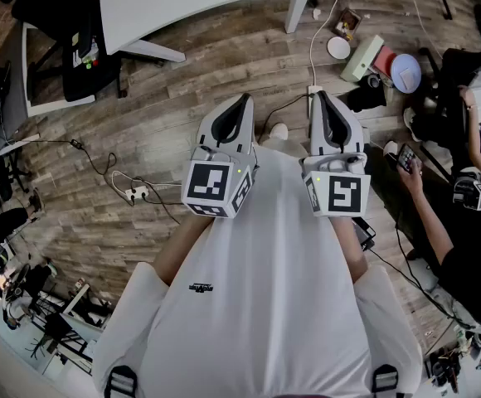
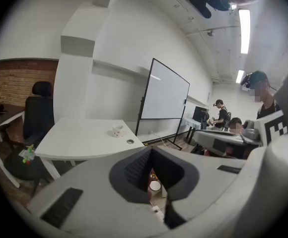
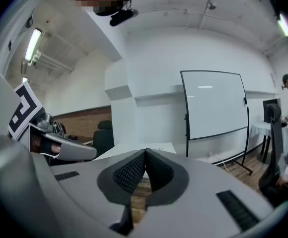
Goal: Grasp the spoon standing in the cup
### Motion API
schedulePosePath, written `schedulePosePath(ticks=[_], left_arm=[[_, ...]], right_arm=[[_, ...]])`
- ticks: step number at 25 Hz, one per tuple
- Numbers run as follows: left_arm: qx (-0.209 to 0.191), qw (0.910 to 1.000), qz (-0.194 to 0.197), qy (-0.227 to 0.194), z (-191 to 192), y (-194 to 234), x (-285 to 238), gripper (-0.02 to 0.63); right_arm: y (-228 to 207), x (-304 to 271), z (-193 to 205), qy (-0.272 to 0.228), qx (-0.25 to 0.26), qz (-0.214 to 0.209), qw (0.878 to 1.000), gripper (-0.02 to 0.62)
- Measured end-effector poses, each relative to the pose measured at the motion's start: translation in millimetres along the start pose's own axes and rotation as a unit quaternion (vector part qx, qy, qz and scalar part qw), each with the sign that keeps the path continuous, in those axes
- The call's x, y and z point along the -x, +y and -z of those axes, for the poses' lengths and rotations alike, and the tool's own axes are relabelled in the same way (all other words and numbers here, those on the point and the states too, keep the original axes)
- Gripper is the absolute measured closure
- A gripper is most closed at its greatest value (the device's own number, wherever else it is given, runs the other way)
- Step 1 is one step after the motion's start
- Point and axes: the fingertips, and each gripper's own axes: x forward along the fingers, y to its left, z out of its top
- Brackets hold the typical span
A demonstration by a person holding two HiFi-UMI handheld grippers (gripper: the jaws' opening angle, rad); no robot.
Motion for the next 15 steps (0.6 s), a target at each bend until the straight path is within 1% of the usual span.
schedulePosePath(ticks=[3, 8, 11, 15], left_arm=[[-0.004, 0.9999, -0.012, -0.005, -3, -1, 9, 0.597], [0.004, 0.9993, -0.027, -0.026, -7, -5, 19, 0.597], [0.003, 0.9993, -0.025, -0.029, 0, -15, 22, 0.597], [-0.008, 0.9995, -0.021, -0.024, 5, -23, 28, 0.597]], right_arm=[[7, 5, -4, 0.002, 0.004, -0.016, 1.000, 0.591], [11, 8, -8, -0.003, 0.020, -0.033, 0.999, 0.591], [8, 15, -8, -0.012, 0.018, -0.033, 0.999, 0.591], [2, 30, -8, -0.016, -0.004, -0.023, 1.000, 0.591]])
